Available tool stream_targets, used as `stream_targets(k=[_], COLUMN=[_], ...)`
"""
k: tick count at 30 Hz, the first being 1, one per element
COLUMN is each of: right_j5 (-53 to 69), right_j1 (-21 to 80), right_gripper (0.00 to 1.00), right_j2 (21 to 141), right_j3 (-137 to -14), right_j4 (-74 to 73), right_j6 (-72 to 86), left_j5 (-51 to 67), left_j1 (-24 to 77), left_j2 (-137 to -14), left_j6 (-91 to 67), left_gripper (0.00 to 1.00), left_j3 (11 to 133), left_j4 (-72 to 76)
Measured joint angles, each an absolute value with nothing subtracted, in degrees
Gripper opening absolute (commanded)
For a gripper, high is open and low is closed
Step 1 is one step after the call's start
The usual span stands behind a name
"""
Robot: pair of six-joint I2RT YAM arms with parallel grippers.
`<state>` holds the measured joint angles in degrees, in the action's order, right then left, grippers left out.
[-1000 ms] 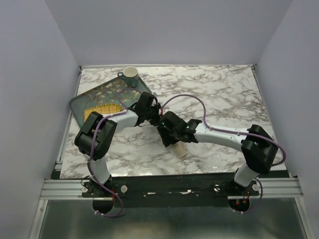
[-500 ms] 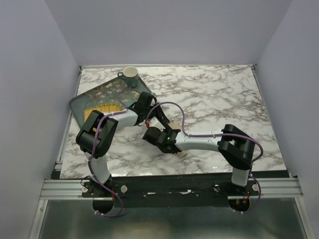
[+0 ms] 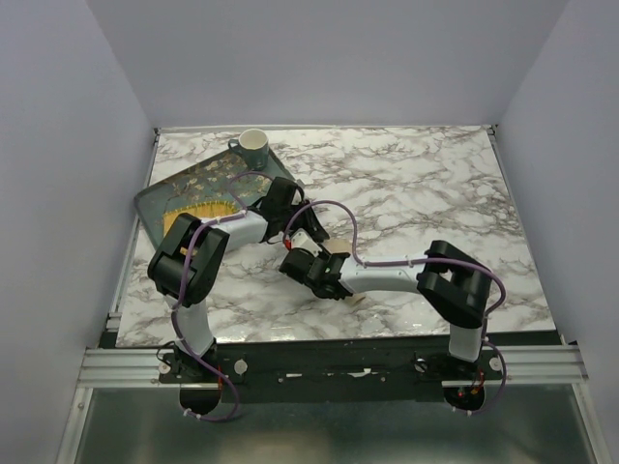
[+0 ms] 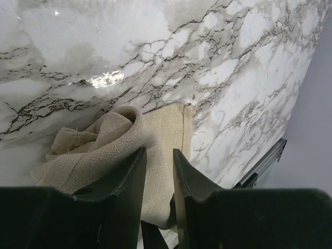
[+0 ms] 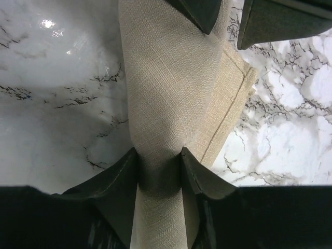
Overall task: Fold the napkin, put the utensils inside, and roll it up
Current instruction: Roll the napkin with the utensil
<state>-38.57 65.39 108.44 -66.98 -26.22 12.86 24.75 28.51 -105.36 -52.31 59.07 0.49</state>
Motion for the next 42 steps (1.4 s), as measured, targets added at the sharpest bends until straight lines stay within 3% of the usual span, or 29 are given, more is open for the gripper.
stream_targets(k=[9, 16, 25, 42], right_j5=[-31.46, -20.03, -3.33, 40.51], right_j1=[62.19, 56.73, 48.25, 28.38], right_gripper=[0.29, 0.28, 0.28, 0.32], right_j2=[104.4, 100.18, 98.83, 105.54], right_j3=[-62.19, -58.96, -58.3, -54.37], right_j4=[-20.8, -18.37, -17.08, -4.43], right_j6=[13.06, 14.13, 15.03, 16.99], left_j5=[24.64, 23.53, 20.53, 20.78], left_j1=[28.38, 25.93, 23.62, 27.66], left_j2=[-105.47, -105.6, -102.39, -95.46], left_j6=[-49.01, -46.26, -44.95, -41.19], left_gripper=[0.47, 0.51, 0.48, 0.4], left_j3=[62.96, 73.03, 72.55, 63.24], left_j4=[-5.19, -12.56, -14.76, -15.14])
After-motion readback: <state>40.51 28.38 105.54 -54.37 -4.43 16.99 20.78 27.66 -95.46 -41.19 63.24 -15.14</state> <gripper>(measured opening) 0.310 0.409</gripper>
